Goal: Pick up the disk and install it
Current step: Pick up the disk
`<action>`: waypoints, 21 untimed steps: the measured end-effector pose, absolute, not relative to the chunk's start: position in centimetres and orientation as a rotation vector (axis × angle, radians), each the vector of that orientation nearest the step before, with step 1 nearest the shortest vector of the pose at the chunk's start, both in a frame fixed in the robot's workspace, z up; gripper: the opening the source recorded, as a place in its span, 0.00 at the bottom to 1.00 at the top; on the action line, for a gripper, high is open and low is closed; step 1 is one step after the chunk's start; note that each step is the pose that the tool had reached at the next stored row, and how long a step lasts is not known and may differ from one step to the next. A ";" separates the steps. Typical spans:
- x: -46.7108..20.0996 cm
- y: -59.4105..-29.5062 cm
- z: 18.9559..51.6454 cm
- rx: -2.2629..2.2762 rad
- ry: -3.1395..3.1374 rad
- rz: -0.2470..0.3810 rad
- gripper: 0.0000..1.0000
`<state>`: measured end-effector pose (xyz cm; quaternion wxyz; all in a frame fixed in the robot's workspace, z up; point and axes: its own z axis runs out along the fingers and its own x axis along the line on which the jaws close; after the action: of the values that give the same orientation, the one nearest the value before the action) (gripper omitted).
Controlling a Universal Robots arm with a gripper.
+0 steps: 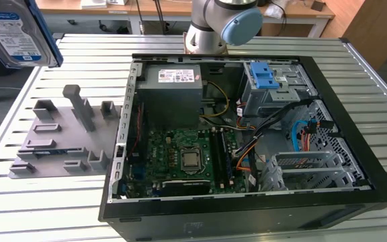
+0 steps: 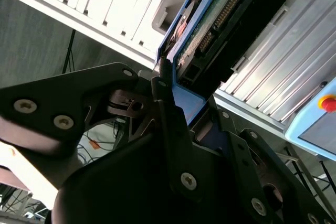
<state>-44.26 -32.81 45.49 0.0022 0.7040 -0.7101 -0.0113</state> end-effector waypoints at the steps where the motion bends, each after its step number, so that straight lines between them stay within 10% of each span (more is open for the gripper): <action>1: -44.3 -32.8 45.6 2.209 -2.228 -0.035 0.36; 21: -44.3 -32.8 47.9 2.209 -2.228 -0.035 0.36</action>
<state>-44.27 -32.79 47.91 0.0022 0.7040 -0.7101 -0.0113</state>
